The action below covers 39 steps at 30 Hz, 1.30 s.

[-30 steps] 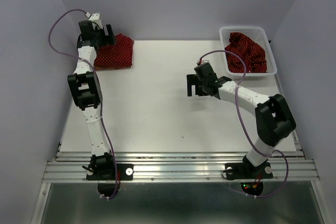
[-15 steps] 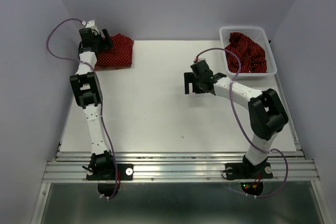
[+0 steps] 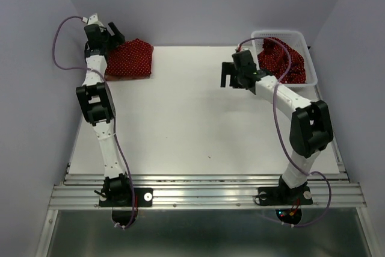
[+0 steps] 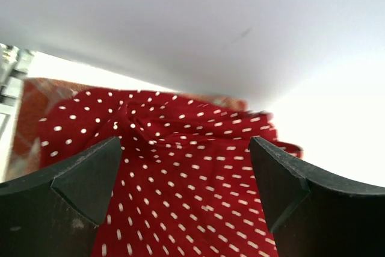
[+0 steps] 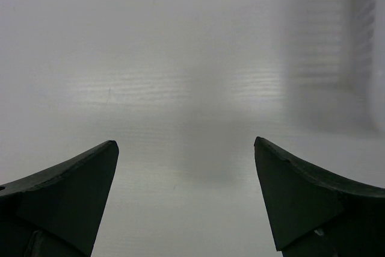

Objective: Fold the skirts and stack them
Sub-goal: Neatly place the folded skirt to the corner, then grab the skirt from the pile

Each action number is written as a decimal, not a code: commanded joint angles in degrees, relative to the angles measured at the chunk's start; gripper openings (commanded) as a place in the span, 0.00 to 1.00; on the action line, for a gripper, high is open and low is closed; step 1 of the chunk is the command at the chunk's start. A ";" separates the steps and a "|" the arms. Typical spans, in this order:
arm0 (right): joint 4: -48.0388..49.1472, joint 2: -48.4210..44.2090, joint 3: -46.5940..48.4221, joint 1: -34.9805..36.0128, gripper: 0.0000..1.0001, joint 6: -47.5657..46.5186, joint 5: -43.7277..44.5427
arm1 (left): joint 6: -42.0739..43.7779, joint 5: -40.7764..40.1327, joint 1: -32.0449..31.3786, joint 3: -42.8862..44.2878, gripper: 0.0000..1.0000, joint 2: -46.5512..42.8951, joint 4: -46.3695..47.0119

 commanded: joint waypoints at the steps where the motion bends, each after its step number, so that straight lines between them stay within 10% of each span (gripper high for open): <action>1: 1.65 -2.67 7.63 -7.37 1.00 -2.39 4.80 | -3.64 -3.17 2.06 -2.14 0.99 -18.64 1.72; 19: -6.26 27.55 38.39 -32.08 1.00 -4.86 4.81 | -3.55 -21.89 -6.20 -38.01 0.99 -53.29 -9.36; 21: -7.23 30.44 39.98 -33.31 0.87 -4.94 0.71 | -2.33 -24.00 -8.39 -42.05 0.99 -55.85 -9.27; 22: -7.32 30.98 41.73 -33.32 0.35 -5.29 -1.06 | -2.06 -24.62 -9.01 -44.33 0.99 -58.47 -9.53; 24: -7.24 30.82 43.76 -33.32 0.02 -6.60 -3.26 | -1.71 -25.50 -9.89 -46.28 0.99 -61.03 -9.62; 39: -1.43 -5.56 39.56 -16.29 0.02 -15.31 -28.88 | -7.06 -17.51 -12.27 -65.08 0.99 -84.59 -5.93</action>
